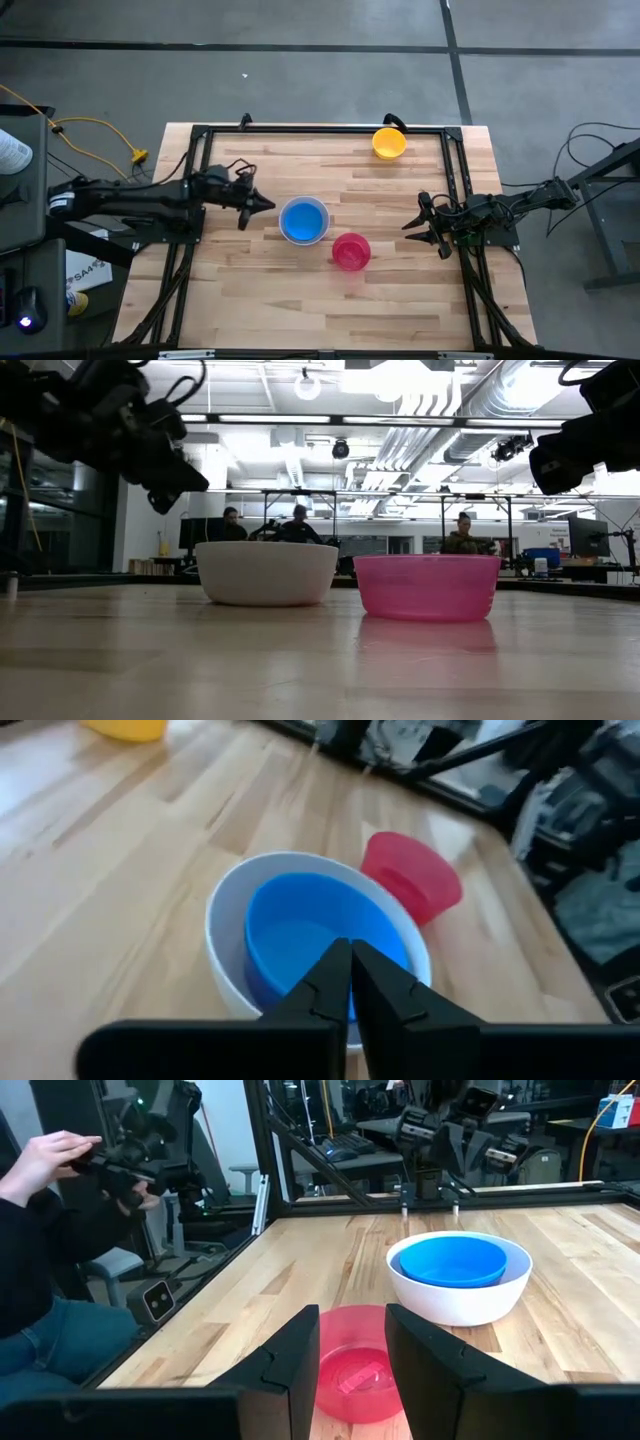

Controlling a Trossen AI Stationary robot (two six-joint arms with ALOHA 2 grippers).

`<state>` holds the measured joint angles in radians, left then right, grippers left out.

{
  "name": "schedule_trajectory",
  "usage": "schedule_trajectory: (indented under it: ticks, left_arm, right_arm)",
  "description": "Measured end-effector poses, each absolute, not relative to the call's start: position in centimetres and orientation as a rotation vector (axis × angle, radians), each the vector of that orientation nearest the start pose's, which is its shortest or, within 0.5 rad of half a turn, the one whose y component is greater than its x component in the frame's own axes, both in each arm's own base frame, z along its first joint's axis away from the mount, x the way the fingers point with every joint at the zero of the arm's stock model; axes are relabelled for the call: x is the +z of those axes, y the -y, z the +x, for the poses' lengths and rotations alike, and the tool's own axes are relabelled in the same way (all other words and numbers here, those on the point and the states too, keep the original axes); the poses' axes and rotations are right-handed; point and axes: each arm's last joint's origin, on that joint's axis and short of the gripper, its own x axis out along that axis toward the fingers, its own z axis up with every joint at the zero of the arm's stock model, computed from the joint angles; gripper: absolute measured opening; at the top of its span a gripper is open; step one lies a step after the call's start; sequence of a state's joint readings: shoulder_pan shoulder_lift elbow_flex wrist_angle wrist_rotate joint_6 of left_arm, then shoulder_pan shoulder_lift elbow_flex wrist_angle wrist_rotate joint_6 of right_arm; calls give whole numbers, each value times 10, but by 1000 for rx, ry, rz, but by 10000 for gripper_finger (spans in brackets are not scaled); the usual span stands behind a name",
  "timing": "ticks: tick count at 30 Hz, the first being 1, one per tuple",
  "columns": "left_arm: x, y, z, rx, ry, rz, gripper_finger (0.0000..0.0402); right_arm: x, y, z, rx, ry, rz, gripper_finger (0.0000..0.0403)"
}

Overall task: Nest bowls inside each other
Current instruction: Stack the yellow bowl on top of the blue bowl

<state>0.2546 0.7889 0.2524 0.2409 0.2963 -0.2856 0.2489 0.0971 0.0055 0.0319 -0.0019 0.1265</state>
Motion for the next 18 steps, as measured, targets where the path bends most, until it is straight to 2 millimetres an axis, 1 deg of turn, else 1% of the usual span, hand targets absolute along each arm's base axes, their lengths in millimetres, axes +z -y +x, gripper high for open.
schedule_trajectory:
  ticks: [2, 7, 18]
  left_arm:
    - [183, -32, 159, -17, -276, -371, 3]
    - [170, -29, 148, -15, -271, -396, 16]
    - [156, -25, 131, -26, -221, -355, 19]
  right_arm:
    - [161, -25, 100, 246, -75, 118, 110]
    - [161, -25, 100, 247, -75, 118, 110]
    - [161, -25, 100, 246, -75, 118, 110]
